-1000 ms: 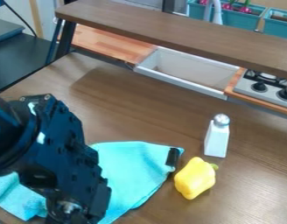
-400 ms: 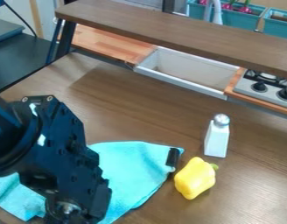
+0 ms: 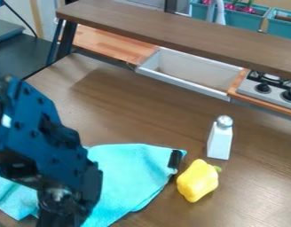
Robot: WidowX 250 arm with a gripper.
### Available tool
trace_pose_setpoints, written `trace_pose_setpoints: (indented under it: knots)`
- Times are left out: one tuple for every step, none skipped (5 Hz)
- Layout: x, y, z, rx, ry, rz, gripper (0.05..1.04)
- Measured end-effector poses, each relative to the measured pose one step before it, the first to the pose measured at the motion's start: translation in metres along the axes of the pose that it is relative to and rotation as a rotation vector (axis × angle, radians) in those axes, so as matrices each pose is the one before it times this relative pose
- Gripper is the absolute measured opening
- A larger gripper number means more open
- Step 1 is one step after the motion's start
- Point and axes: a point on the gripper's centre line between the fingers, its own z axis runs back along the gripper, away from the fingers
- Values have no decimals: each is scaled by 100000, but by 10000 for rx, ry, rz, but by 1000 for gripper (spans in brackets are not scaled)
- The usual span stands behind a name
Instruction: Unfold the cloth from bottom to top
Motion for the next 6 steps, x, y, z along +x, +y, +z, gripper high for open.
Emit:
trace_pose_setpoints:
  knots:
    - [-1222,1779,1268,-153,-462,604,58]
    - [-1671,2616,177,-310,-356,866,56]
    - [-1152,2479,-1170,-633,-468,845,56]
    - [-842,2635,-632,-409,-504,875,56]
    - [-1067,2822,393,-107,-135,865,56]
    - [-489,2777,912,92,-239,543,56]
